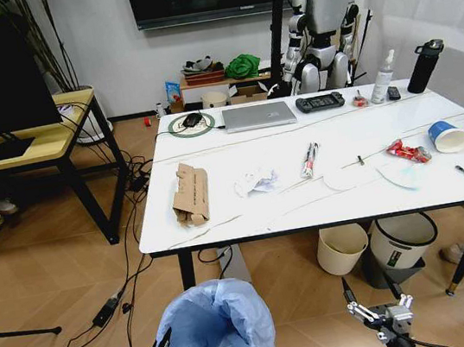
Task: Pick up the trash bin and place the trash from the table into it.
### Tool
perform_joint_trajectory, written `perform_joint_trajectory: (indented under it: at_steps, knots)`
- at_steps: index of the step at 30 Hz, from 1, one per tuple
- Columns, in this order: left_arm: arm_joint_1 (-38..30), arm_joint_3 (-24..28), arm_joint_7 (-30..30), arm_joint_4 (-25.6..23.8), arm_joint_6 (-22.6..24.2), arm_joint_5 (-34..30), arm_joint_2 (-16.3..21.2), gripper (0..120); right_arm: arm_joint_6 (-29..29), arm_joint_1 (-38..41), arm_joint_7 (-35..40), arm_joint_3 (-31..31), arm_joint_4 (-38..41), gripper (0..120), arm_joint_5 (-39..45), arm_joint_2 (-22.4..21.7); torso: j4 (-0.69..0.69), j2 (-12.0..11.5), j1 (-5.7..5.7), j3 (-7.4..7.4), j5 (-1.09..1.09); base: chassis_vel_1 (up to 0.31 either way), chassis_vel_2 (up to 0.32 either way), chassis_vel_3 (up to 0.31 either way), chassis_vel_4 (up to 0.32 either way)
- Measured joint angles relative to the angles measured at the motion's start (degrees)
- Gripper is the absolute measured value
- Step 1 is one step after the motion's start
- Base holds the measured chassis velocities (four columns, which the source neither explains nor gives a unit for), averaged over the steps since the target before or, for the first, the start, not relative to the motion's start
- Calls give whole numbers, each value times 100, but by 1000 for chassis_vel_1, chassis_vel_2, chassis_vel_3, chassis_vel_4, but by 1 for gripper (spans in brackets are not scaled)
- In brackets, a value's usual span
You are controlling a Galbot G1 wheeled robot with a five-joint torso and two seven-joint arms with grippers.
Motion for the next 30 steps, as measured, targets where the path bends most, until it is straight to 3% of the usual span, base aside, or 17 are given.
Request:
perform_joint_trajectory:
  at_steps: [30]
  knots:
    - [-19,13,51,27,-104,105,-20,0,-7,22,-7,-145,7,100,-100,166,0,916,410,506,-1,0,0,0,0]
